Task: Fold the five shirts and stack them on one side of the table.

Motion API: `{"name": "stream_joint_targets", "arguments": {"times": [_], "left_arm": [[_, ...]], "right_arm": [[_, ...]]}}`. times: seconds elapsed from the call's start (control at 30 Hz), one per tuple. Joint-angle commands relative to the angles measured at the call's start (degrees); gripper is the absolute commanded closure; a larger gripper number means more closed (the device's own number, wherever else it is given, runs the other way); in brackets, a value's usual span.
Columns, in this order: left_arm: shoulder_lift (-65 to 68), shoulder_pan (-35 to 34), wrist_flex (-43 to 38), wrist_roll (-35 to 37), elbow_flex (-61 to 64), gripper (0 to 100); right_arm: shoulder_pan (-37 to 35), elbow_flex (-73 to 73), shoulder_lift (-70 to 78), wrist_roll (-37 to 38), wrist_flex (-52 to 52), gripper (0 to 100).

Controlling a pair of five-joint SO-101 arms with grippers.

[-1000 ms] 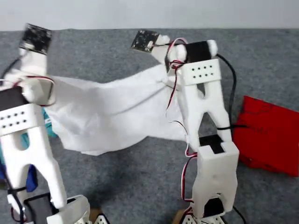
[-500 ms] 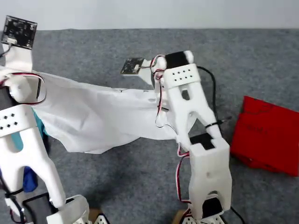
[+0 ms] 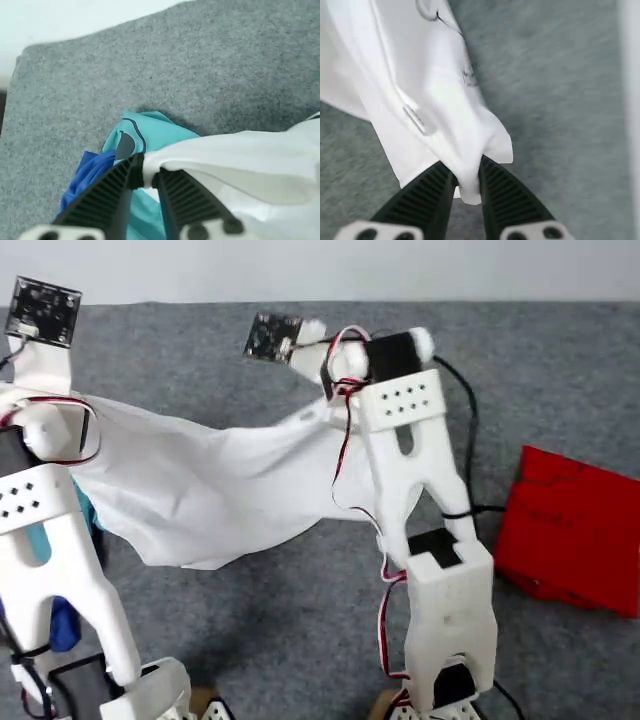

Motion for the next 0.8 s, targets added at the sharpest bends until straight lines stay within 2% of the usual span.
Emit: {"name": "stream_joint_targets", "arguments": {"times": [0.0,0.17,0.4,0.6,0.77], "left_arm": [[-1.23,-0.62,-2.81,-0.44,-0.31,99],[-2.73,-0.53,-3.69,0.97,-3.12,99],[-9.14,0.44,-9.67,14.24,-9.19,99],[-15.91,9.93,-11.69,13.89,-13.32,99],[-17.76,17.32,-15.56,6.15,-19.74,99]], "right_arm": [[1.63,-4.57,-6.81,0.70,2.15,98.7],[7.60,-12.22,-11.65,0.53,2.07,98.7],[17.19,-23.03,-15.34,0.62,2.07,98.7],[19.56,-23.47,-19.82,1.58,2.24,98.7],[21.05,-21.98,-23.78,3.43,2.33,98.7]]}}
